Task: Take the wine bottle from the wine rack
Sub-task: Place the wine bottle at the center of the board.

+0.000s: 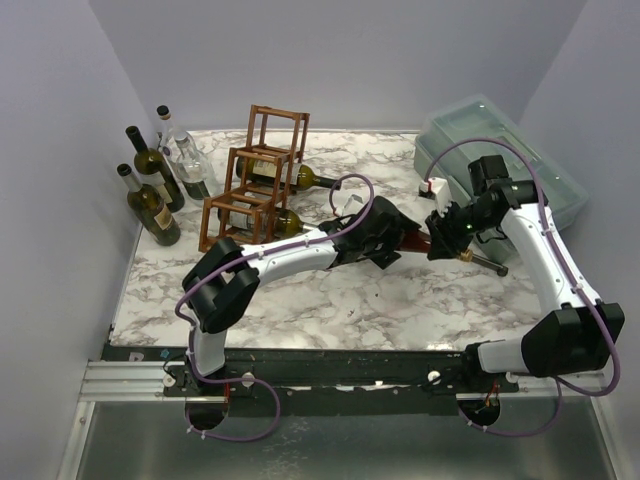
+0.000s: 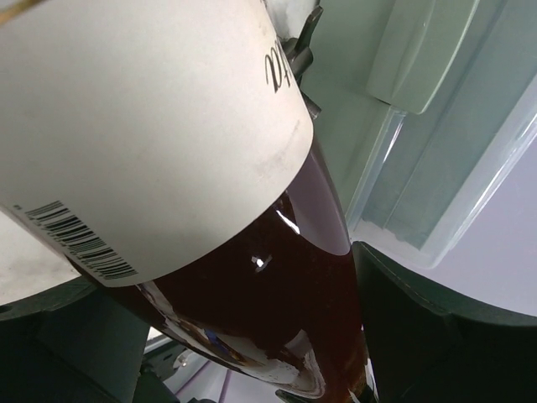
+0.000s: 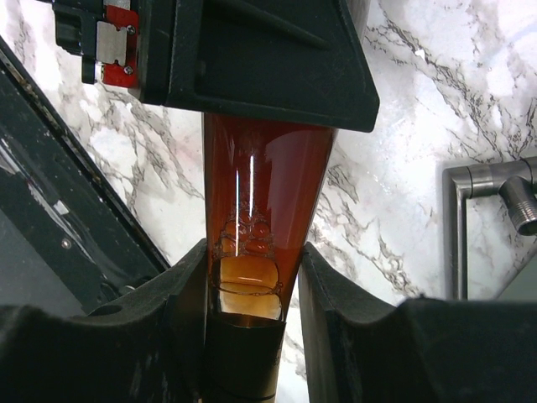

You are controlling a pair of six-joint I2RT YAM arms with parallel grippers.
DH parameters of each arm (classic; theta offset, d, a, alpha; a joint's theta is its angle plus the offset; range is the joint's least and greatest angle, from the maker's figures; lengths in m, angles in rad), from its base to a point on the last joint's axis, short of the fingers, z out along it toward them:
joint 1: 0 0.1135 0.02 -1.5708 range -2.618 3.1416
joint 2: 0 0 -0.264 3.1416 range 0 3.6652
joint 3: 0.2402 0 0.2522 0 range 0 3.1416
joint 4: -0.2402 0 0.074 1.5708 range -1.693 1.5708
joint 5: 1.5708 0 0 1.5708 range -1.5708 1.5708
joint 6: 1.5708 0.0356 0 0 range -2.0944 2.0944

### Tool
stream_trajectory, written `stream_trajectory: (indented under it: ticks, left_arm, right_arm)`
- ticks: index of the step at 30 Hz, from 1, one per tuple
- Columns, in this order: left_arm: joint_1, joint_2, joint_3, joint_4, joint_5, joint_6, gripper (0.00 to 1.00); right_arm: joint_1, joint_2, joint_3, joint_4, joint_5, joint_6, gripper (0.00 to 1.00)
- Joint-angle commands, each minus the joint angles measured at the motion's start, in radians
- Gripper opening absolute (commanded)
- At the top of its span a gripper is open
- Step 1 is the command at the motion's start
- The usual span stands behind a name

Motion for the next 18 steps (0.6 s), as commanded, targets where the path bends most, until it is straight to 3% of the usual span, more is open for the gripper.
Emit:
stream_trajectory:
  ticks: [1, 18]
  left_arm:
    - [-0.004, 0.023, 0.042, 0.089, 0.04, 0.066, 0.9]
    - [-0.004, 0.063, 0.009, 0.157, 0.138, -0.016, 0.98]
  right_arm:
    - [0.019, 0.0, 0.1, -0.05, -0.146, -0.118, 0.0]
    - [0.02, 0.077, 0.146, -0.106, -0.093, -0.204, 0.0]
